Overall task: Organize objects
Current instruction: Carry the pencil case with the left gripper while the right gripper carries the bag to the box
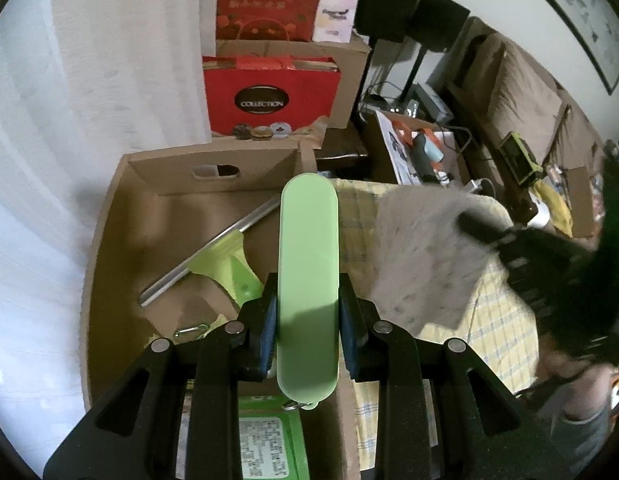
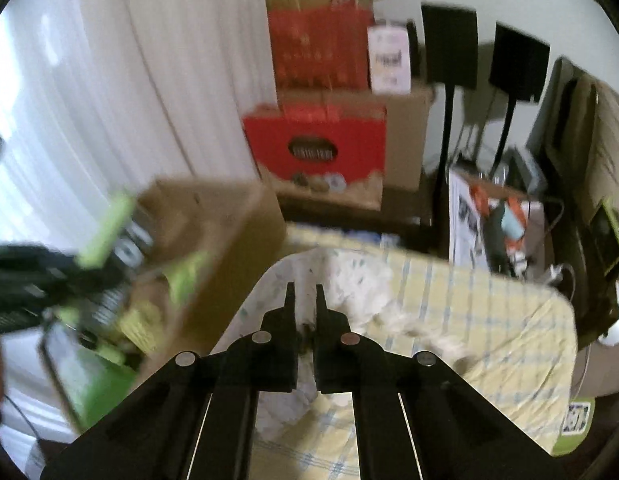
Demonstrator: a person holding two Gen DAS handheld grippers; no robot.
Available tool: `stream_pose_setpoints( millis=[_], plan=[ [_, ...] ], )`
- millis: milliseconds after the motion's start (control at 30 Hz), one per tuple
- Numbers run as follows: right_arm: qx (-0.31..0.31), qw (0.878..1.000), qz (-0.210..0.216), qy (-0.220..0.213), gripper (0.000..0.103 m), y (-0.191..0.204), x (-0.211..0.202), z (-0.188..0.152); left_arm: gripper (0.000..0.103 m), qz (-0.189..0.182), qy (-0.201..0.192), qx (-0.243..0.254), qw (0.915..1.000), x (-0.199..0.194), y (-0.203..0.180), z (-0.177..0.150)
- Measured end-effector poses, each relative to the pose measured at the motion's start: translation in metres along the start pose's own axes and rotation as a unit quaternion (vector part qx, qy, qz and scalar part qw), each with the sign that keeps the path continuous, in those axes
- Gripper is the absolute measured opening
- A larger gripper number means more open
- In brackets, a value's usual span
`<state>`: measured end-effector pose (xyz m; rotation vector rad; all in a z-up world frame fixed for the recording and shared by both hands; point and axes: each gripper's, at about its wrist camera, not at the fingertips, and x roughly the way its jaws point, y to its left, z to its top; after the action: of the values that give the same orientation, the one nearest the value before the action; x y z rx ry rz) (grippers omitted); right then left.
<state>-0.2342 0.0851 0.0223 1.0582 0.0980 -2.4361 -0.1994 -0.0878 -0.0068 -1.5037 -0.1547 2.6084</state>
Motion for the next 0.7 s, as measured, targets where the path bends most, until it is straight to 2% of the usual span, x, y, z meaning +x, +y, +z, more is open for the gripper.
stream_pose_setpoints(
  millis=[167,333,500,700],
  plan=[
    [-0.011,0.999,0.021,-0.045,0.004,0.013,-0.046,0.042,0.025,0.006,-0.008,-0.006,0.9999,-0.01,0.009,0.004],
    [-0.018,0.996,0.052,-0.068,0.004,0.034,-0.074,0.075,0.025,0.014,-0.013,-0.013,0.9997,-0.021,0.021,0.005],
    [-0.037,0.993,0.079,-0.08,0.004,0.067,-0.085,0.098,0.025,0.026,-0.016,-0.022,0.9993,-0.03,0.037,0.008],
    [-0.054,0.99,0.102,-0.08,0.004,0.108,-0.081,0.11,0.025,0.036,-0.014,-0.042,0.9984,-0.032,0.062,0.01]
  ],
)
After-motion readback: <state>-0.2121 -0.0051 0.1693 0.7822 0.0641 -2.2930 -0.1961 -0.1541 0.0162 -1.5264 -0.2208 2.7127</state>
